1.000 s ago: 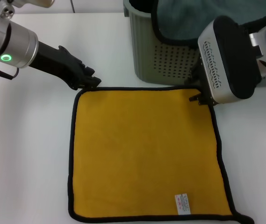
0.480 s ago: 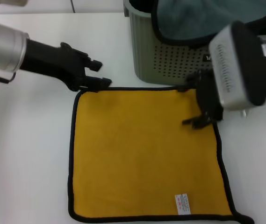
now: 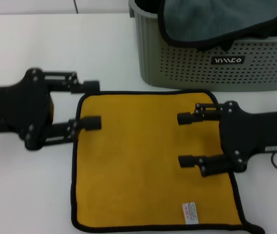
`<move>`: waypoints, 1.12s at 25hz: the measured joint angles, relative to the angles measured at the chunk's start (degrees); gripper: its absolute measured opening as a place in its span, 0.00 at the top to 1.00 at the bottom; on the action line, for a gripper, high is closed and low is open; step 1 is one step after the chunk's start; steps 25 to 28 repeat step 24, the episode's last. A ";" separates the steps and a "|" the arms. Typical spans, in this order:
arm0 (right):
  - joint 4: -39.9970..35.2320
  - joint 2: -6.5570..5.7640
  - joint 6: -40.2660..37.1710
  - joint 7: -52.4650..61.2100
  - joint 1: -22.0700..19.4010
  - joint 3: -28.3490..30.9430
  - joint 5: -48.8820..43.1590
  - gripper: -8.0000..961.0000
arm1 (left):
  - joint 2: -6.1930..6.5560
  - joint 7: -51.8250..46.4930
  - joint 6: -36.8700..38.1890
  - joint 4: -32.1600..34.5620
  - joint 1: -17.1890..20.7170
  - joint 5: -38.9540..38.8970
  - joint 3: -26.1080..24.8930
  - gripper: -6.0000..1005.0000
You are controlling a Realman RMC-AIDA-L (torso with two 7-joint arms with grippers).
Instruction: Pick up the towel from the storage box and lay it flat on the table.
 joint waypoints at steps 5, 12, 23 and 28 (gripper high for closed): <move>6.80 0.32 -3.79 -3.57 1.78 0.25 2.87 0.18 | 2.44 8.12 2.16 -9.44 -0.20 1.33 0.21 0.44; 10.53 0.32 -8.37 -7.06 2.12 -0.04 7.26 0.14 | 3.09 11.74 3.13 -12.97 1.70 2.77 0.38 0.42; 15.36 0.55 -9.30 -11.00 2.59 -0.61 9.13 0.08 | 2.87 15.42 3.73 -13.63 2.06 5.20 0.68 0.39; 15.43 0.54 -9.22 -11.03 2.60 -0.76 9.18 0.08 | 2.87 15.34 3.74 -13.90 1.88 5.15 0.80 0.39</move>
